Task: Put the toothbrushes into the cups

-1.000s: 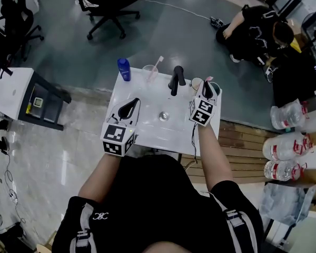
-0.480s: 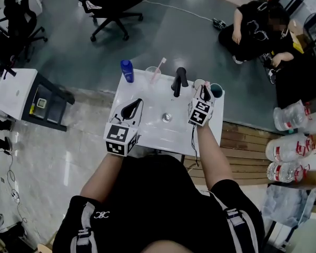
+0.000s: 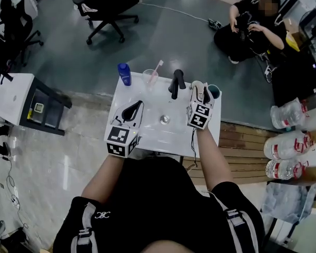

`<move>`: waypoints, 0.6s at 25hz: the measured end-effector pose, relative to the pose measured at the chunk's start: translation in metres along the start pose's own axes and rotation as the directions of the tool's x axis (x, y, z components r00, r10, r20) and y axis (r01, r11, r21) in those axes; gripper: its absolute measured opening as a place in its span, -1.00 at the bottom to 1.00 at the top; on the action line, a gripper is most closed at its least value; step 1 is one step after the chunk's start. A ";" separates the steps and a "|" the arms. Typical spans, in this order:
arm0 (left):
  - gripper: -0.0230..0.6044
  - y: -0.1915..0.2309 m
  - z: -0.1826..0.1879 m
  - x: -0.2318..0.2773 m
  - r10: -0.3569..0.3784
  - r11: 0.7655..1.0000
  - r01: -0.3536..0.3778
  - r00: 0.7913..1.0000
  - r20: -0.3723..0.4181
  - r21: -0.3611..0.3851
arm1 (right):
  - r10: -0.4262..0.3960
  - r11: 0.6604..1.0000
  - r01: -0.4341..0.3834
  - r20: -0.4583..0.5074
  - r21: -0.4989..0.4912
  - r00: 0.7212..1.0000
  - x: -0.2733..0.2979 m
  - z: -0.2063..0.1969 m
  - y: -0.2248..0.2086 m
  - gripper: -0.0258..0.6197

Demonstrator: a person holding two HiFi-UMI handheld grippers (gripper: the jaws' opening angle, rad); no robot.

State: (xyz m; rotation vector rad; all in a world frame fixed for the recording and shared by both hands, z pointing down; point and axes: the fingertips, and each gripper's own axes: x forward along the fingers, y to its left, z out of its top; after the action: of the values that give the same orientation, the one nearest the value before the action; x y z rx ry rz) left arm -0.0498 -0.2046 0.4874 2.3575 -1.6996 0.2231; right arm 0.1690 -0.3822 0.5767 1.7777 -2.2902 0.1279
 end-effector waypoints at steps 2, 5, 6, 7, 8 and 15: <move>-0.89 0.000 0.002 0.003 -0.013 1.000 0.013 1.000 0.001 0.000 | 0.001 1.000 -0.001 0.033 -0.004 0.999 -0.008 0.014 0.003 -0.38; -0.89 0.001 0.007 0.007 -0.032 0.999 0.032 0.999 0.014 0.000 | 0.009 1.000 -0.009 0.114 0.007 0.993 -0.029 0.044 0.011 -0.39; -0.89 0.002 0.010 0.009 -0.037 0.999 0.037 0.999 0.022 0.002 | 0.010 1.000 -0.013 0.146 0.015 0.989 -0.037 0.057 0.014 -0.39; -0.89 0.003 0.013 0.011 -0.042 0.999 0.042 0.999 0.029 0.004 | 0.010 1.000 -0.015 0.179 0.025 0.984 -0.046 0.069 0.016 -0.44; -0.89 0.003 0.016 0.013 -0.048 0.999 0.048 0.998 0.037 0.006 | 0.009 0.999 -0.017 0.211 0.036 0.977 -0.056 0.082 0.019 -0.54; -0.89 0.011 0.046 0.024 -0.085 0.996 0.083 0.990 0.109 0.028 | -0.006 0.994 -0.030 0.316 0.108 0.949 -0.121 0.134 0.045 -0.87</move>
State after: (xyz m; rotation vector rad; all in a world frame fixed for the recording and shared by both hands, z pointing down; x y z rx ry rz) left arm -0.0529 -0.2424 0.4507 2.4952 -1.6486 0.1002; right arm 0.1360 -0.2857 0.4214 1.9633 -2.5584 -0.0313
